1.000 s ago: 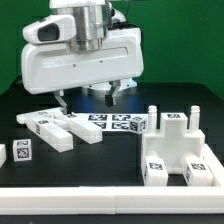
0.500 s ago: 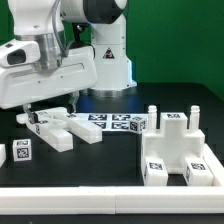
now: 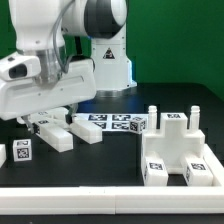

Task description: Assemble chair

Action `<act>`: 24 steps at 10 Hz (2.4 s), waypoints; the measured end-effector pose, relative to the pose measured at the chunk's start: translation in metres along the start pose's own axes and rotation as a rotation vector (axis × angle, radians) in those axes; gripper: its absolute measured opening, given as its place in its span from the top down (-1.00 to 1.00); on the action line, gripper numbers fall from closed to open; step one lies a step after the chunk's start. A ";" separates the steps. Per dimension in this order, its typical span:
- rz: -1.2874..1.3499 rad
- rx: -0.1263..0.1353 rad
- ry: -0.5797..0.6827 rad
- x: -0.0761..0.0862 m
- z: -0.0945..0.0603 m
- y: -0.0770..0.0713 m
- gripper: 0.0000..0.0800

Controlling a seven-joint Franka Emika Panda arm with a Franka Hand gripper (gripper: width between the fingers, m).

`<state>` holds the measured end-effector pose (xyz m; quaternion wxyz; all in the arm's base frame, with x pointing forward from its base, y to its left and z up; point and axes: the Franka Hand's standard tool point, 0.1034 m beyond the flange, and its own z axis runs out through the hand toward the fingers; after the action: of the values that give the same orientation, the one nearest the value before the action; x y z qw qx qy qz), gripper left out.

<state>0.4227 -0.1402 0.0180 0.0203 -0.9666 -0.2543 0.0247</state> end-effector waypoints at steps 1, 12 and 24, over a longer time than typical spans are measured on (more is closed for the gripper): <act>0.000 0.000 -0.009 -0.003 0.009 -0.002 -0.62; 0.685 0.031 0.009 0.016 0.008 -0.005 0.30; 0.767 -0.286 0.310 -0.005 -0.024 0.010 -0.62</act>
Offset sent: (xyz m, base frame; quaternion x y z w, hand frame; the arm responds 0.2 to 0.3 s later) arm 0.0000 0.0000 0.0000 0.0000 0.0000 0.0000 1.0000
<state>0.4251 -0.1521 0.0419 -0.0862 -0.9765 0.1283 -0.1504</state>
